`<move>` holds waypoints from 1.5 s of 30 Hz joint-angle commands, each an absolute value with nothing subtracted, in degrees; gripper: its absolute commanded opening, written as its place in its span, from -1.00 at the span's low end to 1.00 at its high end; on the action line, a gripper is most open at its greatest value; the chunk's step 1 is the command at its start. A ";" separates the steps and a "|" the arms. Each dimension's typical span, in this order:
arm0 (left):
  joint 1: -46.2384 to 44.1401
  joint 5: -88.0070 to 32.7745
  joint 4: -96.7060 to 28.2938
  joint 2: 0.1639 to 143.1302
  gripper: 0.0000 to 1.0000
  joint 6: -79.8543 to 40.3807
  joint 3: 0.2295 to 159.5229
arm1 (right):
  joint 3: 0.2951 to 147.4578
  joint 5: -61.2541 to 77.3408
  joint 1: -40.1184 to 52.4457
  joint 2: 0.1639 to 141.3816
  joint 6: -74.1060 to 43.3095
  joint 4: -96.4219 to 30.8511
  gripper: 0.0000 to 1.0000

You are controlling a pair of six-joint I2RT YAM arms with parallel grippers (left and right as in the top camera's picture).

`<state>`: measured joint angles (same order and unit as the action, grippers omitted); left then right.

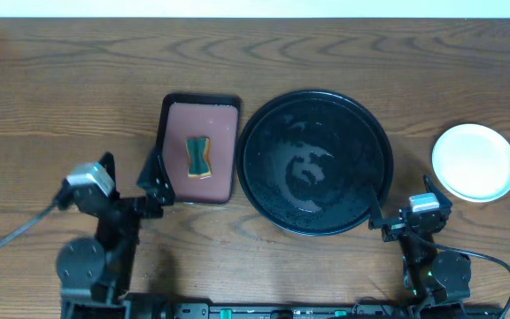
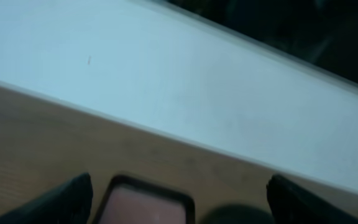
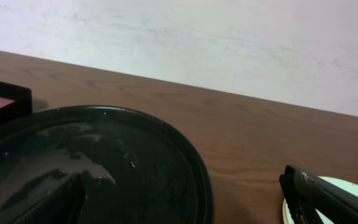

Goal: Clean dirty plates on tray and stack at the side

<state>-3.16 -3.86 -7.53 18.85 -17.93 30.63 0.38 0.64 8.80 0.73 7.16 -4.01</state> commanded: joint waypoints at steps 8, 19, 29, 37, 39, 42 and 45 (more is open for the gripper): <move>-3.31 -2.07 2.48 0.08 0.80 -14.59 9.45 | 0.32 0.93 8.34 0.62 7.79 -4.25 0.98; -3.36 -0.38 4.45 0.08 0.81 -14.63 0.21 | 0.32 0.93 8.34 0.62 7.79 -4.25 0.99; -3.36 -0.38 -4.10 0.27 0.81 -14.63 0.25 | 0.32 0.93 8.34 0.62 7.79 -4.25 0.99; -3.36 -0.38 -4.08 0.34 0.80 -14.63 0.25 | 0.32 0.93 8.34 0.62 7.79 -4.25 0.99; -3.36 -0.38 -4.08 0.34 0.81 -14.63 0.25 | 0.32 0.93 8.34 0.62 7.79 -4.25 0.99; -3.36 -0.38 -4.08 0.34 0.80 -14.63 0.25 | 0.32 0.93 8.34 0.62 7.79 -4.25 0.98; -3.36 -0.38 -4.08 0.34 0.80 -14.63 0.25 | 0.32 0.93 8.34 0.62 7.79 -4.25 0.99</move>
